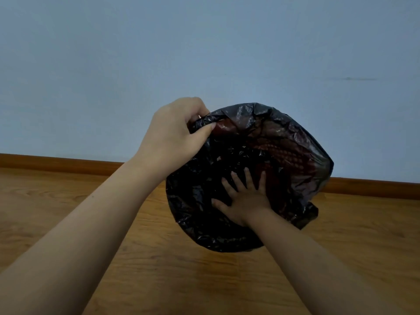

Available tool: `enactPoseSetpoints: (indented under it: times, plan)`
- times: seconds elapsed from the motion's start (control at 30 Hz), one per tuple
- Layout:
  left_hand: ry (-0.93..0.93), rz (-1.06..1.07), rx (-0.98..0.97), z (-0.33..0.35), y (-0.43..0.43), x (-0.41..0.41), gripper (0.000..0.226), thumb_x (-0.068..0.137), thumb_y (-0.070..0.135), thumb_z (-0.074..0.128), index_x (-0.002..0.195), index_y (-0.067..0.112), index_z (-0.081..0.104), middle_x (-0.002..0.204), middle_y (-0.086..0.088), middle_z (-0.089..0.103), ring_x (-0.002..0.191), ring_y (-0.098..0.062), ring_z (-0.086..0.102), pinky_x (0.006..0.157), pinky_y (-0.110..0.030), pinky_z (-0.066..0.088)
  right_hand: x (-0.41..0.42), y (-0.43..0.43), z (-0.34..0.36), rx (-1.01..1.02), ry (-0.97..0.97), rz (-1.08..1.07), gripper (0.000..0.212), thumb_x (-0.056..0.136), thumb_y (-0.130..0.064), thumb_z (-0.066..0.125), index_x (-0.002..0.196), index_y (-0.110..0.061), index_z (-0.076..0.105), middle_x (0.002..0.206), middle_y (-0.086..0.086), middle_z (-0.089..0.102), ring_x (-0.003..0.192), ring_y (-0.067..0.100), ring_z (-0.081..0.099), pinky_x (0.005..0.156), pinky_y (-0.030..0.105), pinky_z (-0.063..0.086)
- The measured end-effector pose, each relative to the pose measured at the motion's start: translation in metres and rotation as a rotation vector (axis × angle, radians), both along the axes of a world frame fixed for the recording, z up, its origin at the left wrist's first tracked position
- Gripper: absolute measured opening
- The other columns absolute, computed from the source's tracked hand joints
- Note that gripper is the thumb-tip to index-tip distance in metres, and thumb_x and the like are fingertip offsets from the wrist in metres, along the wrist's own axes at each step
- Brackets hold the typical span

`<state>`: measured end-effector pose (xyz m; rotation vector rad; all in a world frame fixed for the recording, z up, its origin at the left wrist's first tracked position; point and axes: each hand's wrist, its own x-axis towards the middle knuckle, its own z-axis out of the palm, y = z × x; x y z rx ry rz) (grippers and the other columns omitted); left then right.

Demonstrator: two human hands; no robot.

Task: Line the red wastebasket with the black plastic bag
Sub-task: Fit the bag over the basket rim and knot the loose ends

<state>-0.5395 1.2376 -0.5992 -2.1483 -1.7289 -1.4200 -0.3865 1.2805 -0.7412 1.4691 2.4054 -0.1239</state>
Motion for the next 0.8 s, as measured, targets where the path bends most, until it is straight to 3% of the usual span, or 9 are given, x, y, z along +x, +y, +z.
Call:
enactPoseSetpoints:
  times: [0.1,0.2,0.3,0.37,0.6,0.7,0.8]
  plan:
    - [-0.004,0.034,0.022,-0.002,0.0,0.0,0.009,0.073,0.021,0.063,0.077,0.013,0.062,0.062,0.016,0.047,0.062,-0.006,0.046,0.054,-0.024,0.04,0.002,0.002,0.006,0.024,0.132,0.009,0.08,0.075,-0.077,0.005,0.142,-0.033,-0.005,0.154,-0.001,-0.014,0.134,0.027,-0.03,0.092,0.053,-0.033]
    - [-0.043,0.089,0.051,-0.004,0.001,-0.003,0.007,0.074,0.018,0.064,0.078,0.012,0.062,0.064,0.009,0.051,0.064,-0.011,0.051,0.057,-0.025,0.041,0.005,0.003,0.02,0.037,0.425,0.033,0.085,0.07,-0.081,0.007,0.142,-0.035,0.006,0.155,-0.005,-0.004,0.137,0.021,-0.022,0.099,0.05,-0.027]
    - [-0.124,0.142,0.076,-0.005,0.003,-0.007,0.006,0.076,0.019,0.064,0.075,0.016,0.059,0.061,0.013,0.05,0.061,-0.006,0.051,0.054,-0.017,0.039,-0.003,-0.002,0.035,-0.063,0.79,-0.038,0.086,0.065,-0.083,0.007,0.14,-0.041,0.009,0.154,-0.011,0.001,0.138,0.014,-0.015,0.105,0.048,-0.02]
    - [-0.179,0.171,0.104,-0.004,0.003,-0.008,0.01,0.077,0.02,0.064,0.073,0.022,0.055,0.06,0.015,0.048,0.06,0.002,0.049,0.053,-0.011,0.037,-0.016,-0.01,0.042,-0.185,0.922,-0.076,0.083,0.066,-0.083,0.009,0.14,-0.044,0.006,0.153,-0.015,-0.002,0.138,0.012,-0.016,0.105,0.049,-0.019]
    - [-0.279,0.164,0.201,-0.004,0.0,-0.003,0.015,0.079,0.019,0.061,0.076,0.022,0.047,0.063,0.015,0.048,0.06,0.005,0.049,0.054,-0.008,0.037,-0.034,-0.024,0.041,-0.232,0.63,0.058,0.094,0.058,-0.084,-0.005,0.14,-0.038,-0.005,0.15,-0.016,-0.021,0.134,0.021,-0.03,0.1,0.059,-0.023]
    - [-0.344,0.187,0.212,-0.009,0.001,-0.004,0.013,0.081,0.018,0.06,0.079,0.019,0.047,0.066,0.016,0.047,0.06,0.006,0.048,0.055,-0.01,0.037,-0.03,-0.019,0.046,-0.182,0.538,0.078,0.094,0.059,-0.083,-0.006,0.141,-0.037,-0.005,0.151,-0.014,-0.02,0.133,0.022,-0.031,0.099,0.059,-0.025]
    - [-0.357,0.197,0.198,-0.014,0.004,-0.001,0.013,0.082,0.018,0.058,0.08,0.021,0.045,0.068,0.016,0.047,0.062,0.007,0.048,0.056,-0.008,0.036,-0.023,-0.015,0.053,-0.089,0.588,0.076,0.091,0.064,-0.082,0.001,0.142,-0.035,-0.001,0.153,-0.009,-0.013,0.135,0.02,-0.026,0.1,0.054,-0.027]
